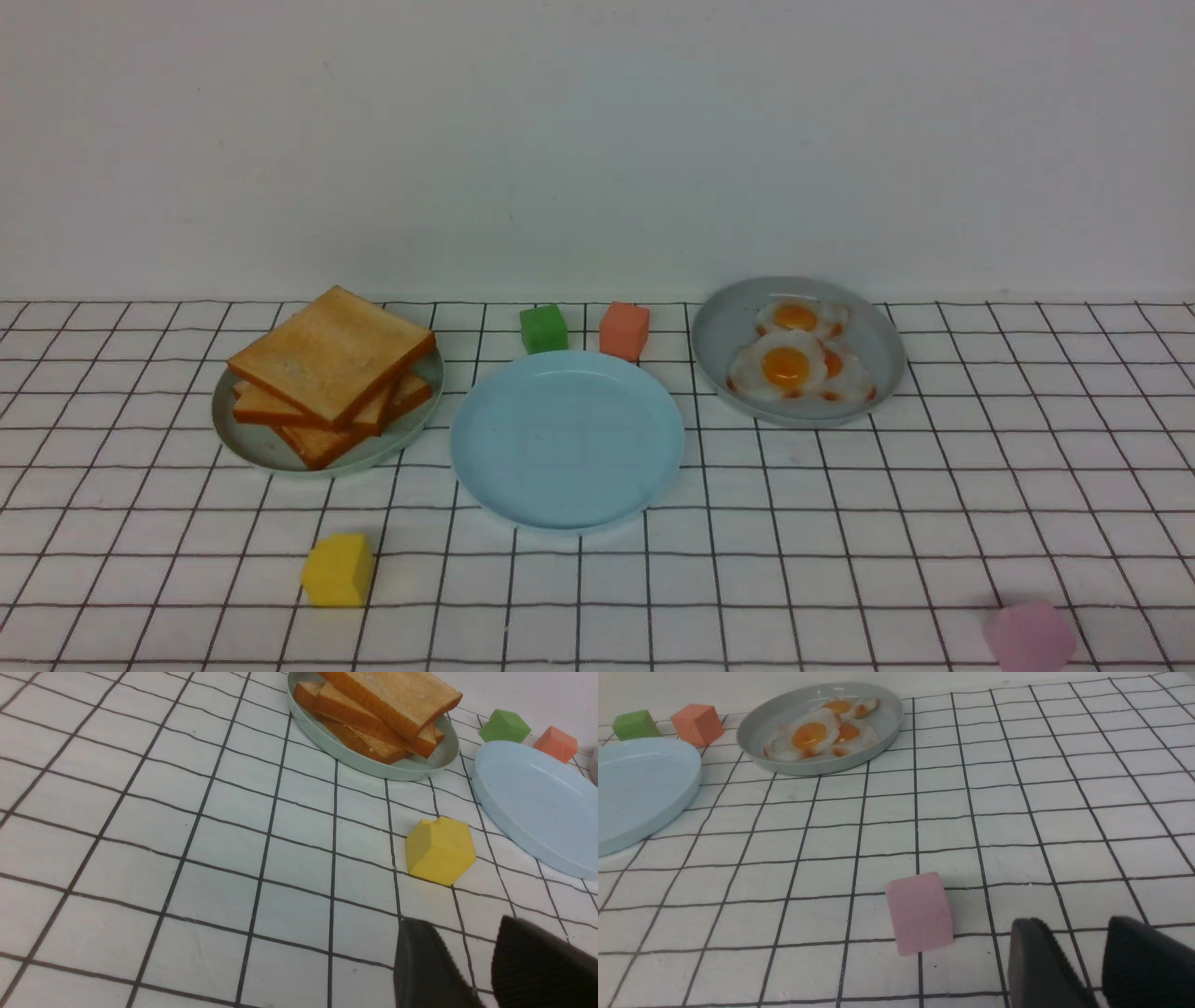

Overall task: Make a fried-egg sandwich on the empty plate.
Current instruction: Use the left arm to grab a slice of bread

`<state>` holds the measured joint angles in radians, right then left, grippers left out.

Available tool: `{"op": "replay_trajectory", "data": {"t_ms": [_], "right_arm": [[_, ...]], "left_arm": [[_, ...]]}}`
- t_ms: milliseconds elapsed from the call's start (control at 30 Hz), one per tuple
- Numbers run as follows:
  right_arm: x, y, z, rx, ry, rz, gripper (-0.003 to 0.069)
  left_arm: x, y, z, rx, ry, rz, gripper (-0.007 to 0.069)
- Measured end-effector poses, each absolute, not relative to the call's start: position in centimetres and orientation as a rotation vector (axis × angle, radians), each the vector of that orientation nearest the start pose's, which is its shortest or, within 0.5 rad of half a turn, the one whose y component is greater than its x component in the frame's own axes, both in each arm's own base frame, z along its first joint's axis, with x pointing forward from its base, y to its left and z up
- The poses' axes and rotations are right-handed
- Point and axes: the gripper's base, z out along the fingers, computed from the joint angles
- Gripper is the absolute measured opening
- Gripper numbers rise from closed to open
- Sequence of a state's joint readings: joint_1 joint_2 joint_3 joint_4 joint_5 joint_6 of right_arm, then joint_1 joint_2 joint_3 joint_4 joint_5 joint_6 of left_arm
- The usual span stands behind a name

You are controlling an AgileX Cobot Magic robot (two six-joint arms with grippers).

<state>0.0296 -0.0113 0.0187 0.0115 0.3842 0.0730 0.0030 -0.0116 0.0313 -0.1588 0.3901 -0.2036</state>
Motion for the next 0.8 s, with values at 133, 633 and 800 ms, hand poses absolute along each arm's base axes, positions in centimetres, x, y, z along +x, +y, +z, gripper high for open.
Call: {"op": "replay_trajectory", "data": {"t_ms": [133, 633, 800], "right_arm": [[5.21, 0.19, 17.3, 0.048, 1.875, 0.082, 0.024], [5.21, 0.19, 17.3, 0.048, 1.875, 0.082, 0.0241], [5.21, 0.19, 17.3, 0.048, 1.875, 0.082, 0.0241]], "left_arm": [[5.21, -0.53, 16.87, -0.293, 1.876, -0.294, 0.0237], [5.21, -0.42, 16.85, -0.264, 1.88, -0.255, 0.0237], [5.21, -0.42, 16.85, -0.264, 1.88, -0.255, 0.0237]]}}
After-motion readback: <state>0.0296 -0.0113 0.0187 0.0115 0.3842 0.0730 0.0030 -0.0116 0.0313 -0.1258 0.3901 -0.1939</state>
